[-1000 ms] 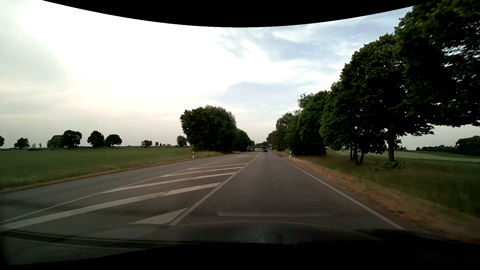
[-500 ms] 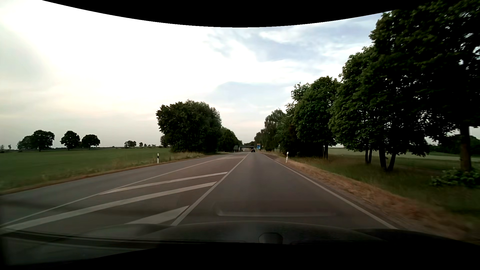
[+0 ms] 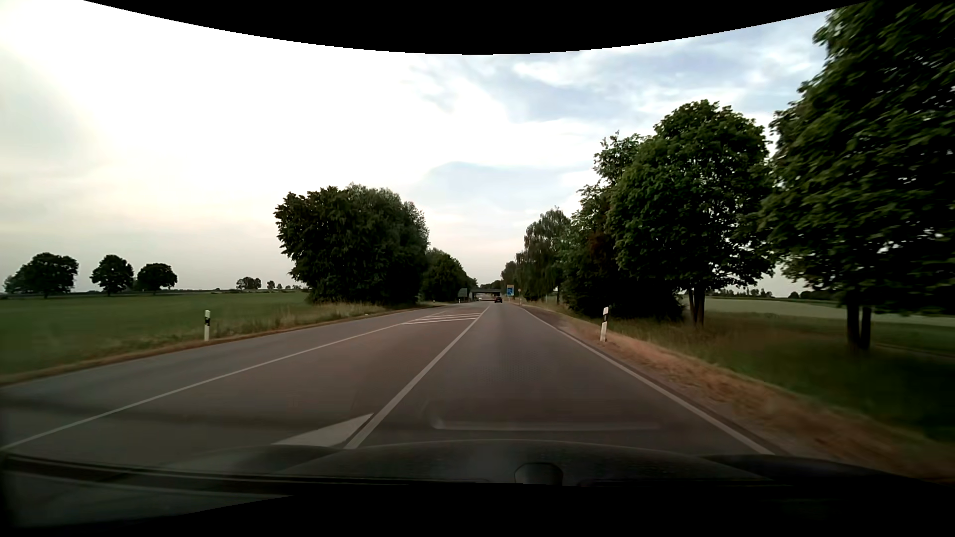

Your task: Follow the waypoints while adhering to traffic rules and regulations

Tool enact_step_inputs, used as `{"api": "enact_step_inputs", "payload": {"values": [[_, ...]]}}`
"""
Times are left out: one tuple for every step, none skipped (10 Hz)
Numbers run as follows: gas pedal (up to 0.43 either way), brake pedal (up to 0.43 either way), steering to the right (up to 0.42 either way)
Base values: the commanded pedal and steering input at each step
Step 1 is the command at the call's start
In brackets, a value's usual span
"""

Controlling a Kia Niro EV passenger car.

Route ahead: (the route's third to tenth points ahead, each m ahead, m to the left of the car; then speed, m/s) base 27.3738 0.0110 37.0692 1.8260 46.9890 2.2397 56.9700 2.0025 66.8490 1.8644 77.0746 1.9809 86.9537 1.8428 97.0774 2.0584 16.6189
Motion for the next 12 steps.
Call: {"api": "enact_step_inputs", "payload": {"values": [[0.350,0.006,-0.003],[0.339,0.006,-0.006],[0.339,0.006,-0.006],[0.331,0.006,-0.005],[0.331,0.006,-0.003],[0.319,0.006,-0.003],[0.311,0.006,-0.003],[0.311,0.006,-0.003],[0.311,0.006,-0.003],[0.311,0.006,-0.003],[0.311,0.006,-0.003],[0.311,0.006,-0.003]]}}
